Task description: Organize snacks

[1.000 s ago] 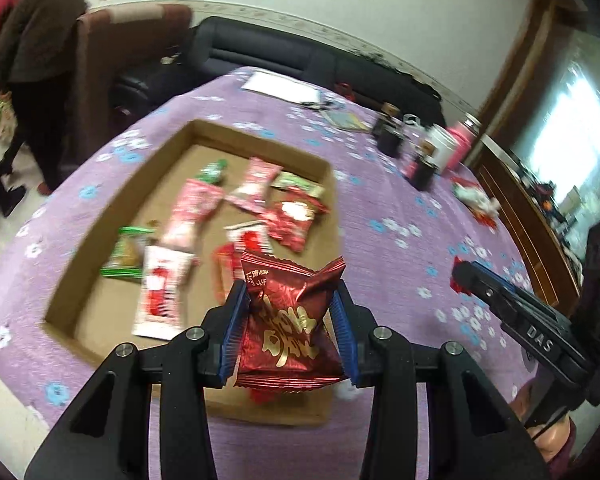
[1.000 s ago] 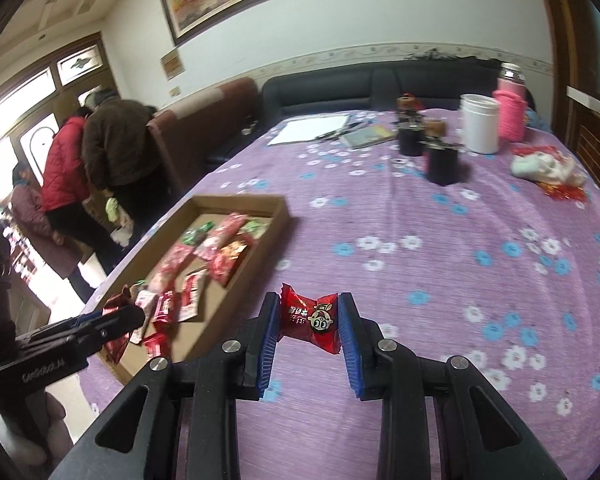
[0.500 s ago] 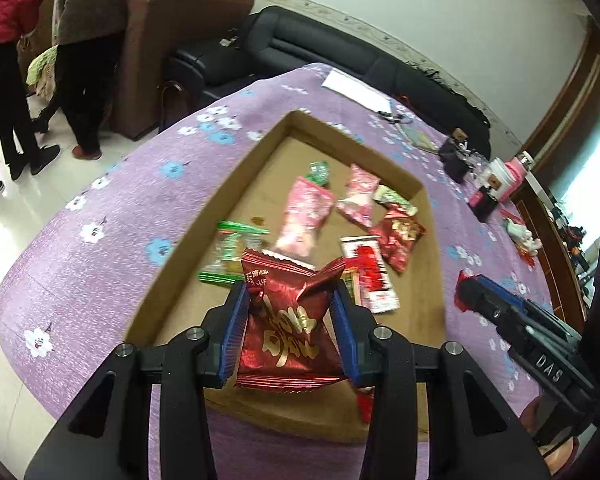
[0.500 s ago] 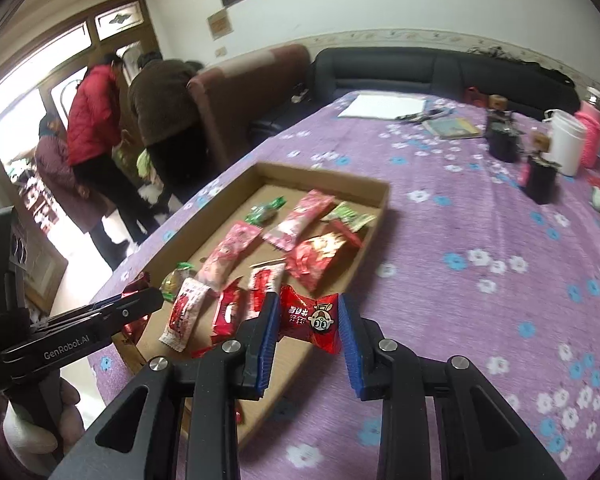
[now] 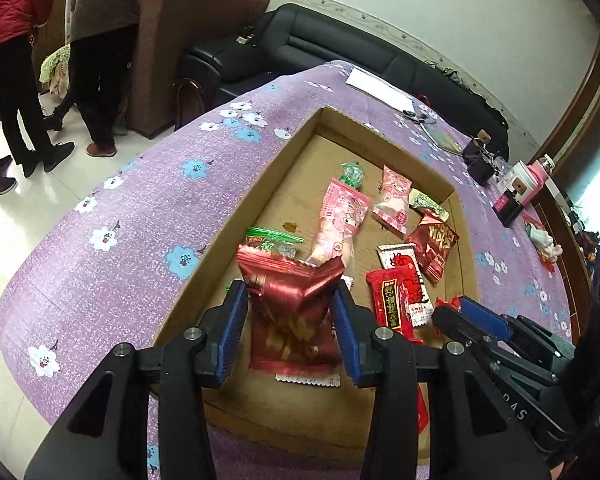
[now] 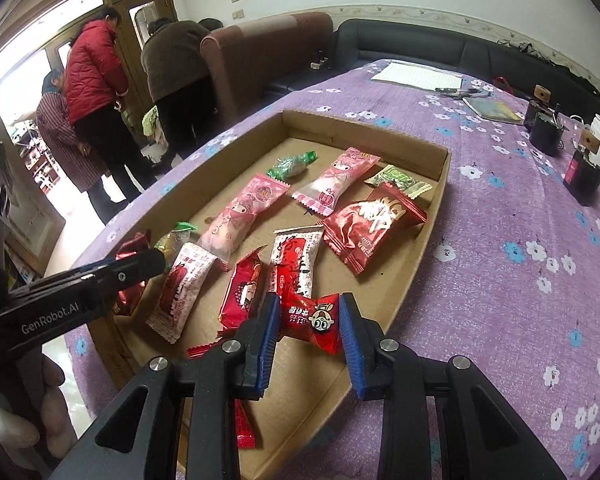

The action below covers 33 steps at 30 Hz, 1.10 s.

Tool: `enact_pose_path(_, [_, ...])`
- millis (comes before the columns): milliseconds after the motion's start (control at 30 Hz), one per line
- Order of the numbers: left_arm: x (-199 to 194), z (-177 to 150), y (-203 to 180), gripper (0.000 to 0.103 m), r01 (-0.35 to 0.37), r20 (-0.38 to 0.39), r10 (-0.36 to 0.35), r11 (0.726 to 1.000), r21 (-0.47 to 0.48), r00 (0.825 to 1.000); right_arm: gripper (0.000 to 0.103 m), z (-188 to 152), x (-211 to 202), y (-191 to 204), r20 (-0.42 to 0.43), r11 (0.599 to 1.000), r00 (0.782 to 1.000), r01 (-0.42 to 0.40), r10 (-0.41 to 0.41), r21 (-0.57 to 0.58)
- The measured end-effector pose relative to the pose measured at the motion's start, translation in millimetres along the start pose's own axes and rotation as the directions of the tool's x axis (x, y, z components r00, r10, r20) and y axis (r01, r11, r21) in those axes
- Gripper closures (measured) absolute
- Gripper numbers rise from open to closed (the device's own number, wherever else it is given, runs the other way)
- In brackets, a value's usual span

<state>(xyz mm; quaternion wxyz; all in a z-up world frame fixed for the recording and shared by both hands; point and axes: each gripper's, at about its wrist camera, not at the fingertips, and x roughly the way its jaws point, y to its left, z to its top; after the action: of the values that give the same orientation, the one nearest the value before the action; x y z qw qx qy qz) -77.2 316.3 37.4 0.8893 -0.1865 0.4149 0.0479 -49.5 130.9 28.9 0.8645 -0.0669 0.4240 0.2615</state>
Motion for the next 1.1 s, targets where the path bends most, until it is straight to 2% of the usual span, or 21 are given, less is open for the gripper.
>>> enact_pose_path(133, [-4.2, 0.1, -4.2, 0.06, 0.001, 0.02, -0.002, 1.0, 0.013, 1.0, 0.07, -2.3, 3.0, 1.3, -0.008, 1.0, 1.0, -0.004, 0.004, -0.001])
enact_pose_path(200, [-7.7, 0.6, -5.3, 0.055, 0.009, 0.032, -0.01, 1.0, 0.013, 0.999, 0.07, -3.8, 3.0, 2.5, -0.01, 1.0, 1.0, -0.008, 0.008, -0.001])
enact_pose_path(400, [-14.9, 0.6, -10.9, 0.054, 0.016, 0.053, -0.018, 1.0, 0.026, 0.998, 0.069, -9.6, -3.6, 12.7, 0.005, 0.999, 1.0, -0.002, 0.002, -0.037])
enact_pose_path(633, [-22.9, -0.7, -11.7, 0.054, 0.014, 0.064, -0.015, 1.0, 0.016, 0.998, 0.05, -13.9, -11.2, 15.6, 0.018, 0.999, 1.0, -0.011, 0.012, -0.035])
enact_pose_path(767, [-31.4, -1.7, -16.6, 0.054, -0.022, 0.096, 0.019, 0.999, 0.031, 0.995, 0.049, -15.0, -22.0, 11.6, 0.051, 1.0, 0.999, -0.009, 0.01, -0.015])
enact_pose_path(900, [-42.2, -4.3, -25.1, 0.054, -0.104, 0.15, 0.095, 0.993, 0.056, 0.984, 0.04, -16.4, -38.9, 8.0, 0.107, 1.0, 0.994, 0.015, -0.015, 0.004])
enact_pose_path(933, [-46.0, -5.2, -28.1, 0.052, -0.125, 0.168, 0.113, 0.99, 0.063, 0.979, 0.039, -16.8, -42.2, 7.4, 0.118, 1.0, 0.993, 0.021, -0.021, 0.006])
enact_pose_path(1000, [-51.6, -6.8, -32.1, 0.031, -0.158, 0.194, 0.143, 0.985, 0.063, 0.971, 0.037, -18.5, -49.9, 6.1, 0.141, 0.999, 0.989, 0.037, -0.038, 0.009])
enact_pose_path(1033, [-55.3, -7.9, -33.9, 0.026, -0.18, 0.213, 0.163, 0.982, 0.06, 0.963, 0.036, -18.8, -52.0, 4.7, 0.146, 0.999, 0.988, 0.041, -0.042, 0.011])
enact_pose_path(1100, [-61.9, -10.4, -37.7, 0.025, -0.209, 0.247, 0.188, 0.976, 0.06, 0.951, 0.036, -21.0, -56.7, 2.5, 0.156, 0.999, 0.987, 0.045, -0.046, 0.015])
